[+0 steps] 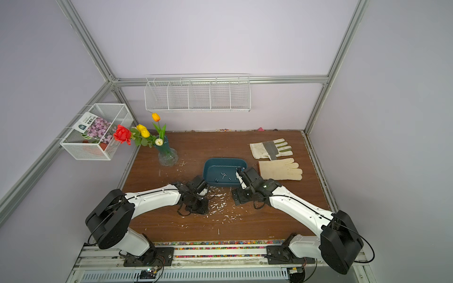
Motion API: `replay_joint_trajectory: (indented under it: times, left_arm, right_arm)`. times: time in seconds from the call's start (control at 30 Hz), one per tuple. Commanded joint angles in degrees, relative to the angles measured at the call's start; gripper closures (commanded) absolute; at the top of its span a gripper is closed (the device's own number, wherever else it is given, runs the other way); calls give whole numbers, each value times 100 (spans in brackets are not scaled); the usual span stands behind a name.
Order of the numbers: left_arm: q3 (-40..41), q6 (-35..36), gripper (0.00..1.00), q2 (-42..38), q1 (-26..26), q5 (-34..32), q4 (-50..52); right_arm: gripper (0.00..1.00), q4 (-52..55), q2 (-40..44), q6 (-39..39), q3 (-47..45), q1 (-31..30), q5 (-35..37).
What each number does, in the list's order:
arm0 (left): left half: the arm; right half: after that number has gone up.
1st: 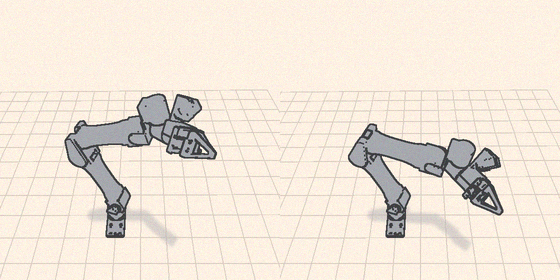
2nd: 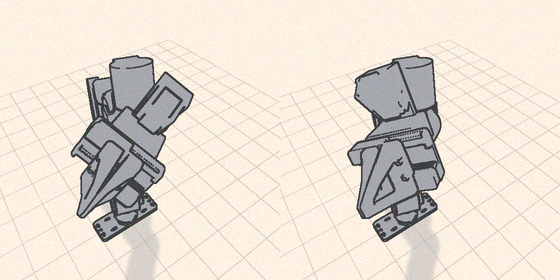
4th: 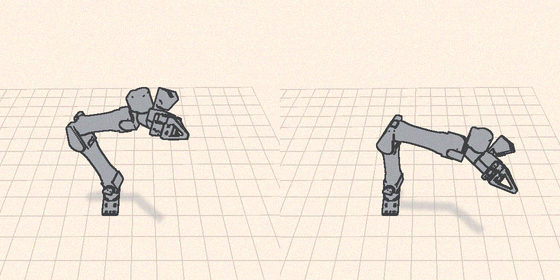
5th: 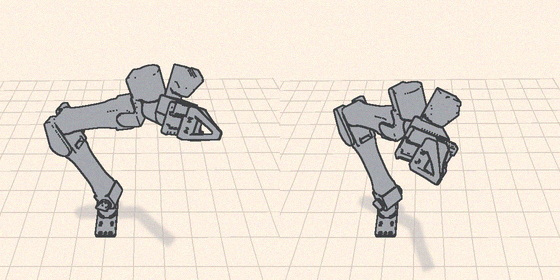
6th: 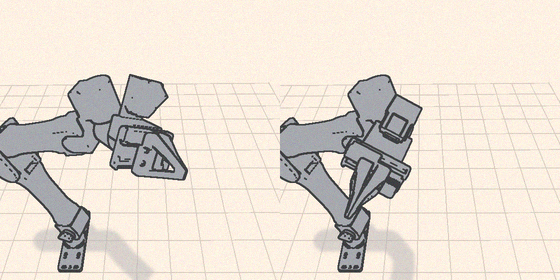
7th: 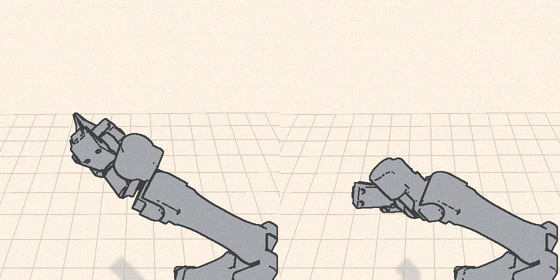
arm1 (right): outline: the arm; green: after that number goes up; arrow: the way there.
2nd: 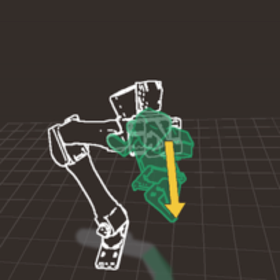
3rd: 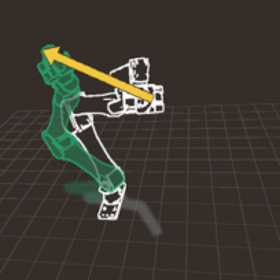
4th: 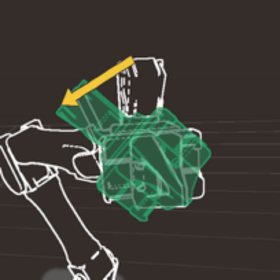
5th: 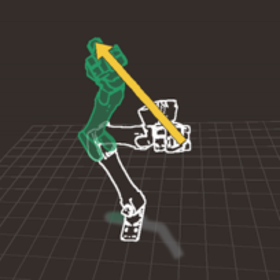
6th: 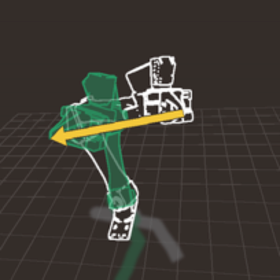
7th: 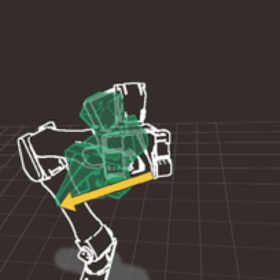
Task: Put the screws on the desktop into the storage box
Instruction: Pick up the screw from the center of the board.
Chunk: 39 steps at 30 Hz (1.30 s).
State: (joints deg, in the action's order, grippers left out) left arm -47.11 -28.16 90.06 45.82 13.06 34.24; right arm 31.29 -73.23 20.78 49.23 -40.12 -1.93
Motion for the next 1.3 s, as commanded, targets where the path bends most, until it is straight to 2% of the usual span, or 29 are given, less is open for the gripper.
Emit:
replay_joint_trajectory:
  times: [0.0,0.7,1.27]
  left_arm:
    - [-61,105,67,112,32,-93,-42]
    - [34,98,78,38,34,-19,-40]
    - [-272,136,80,-210,37,83,200]
  right_arm:
    - [8,70,-36,23,-91,-13,79]
    - [8,73,-64,15,-80,-13,70]
    - [8,81,-84,5,-60,-9,79]
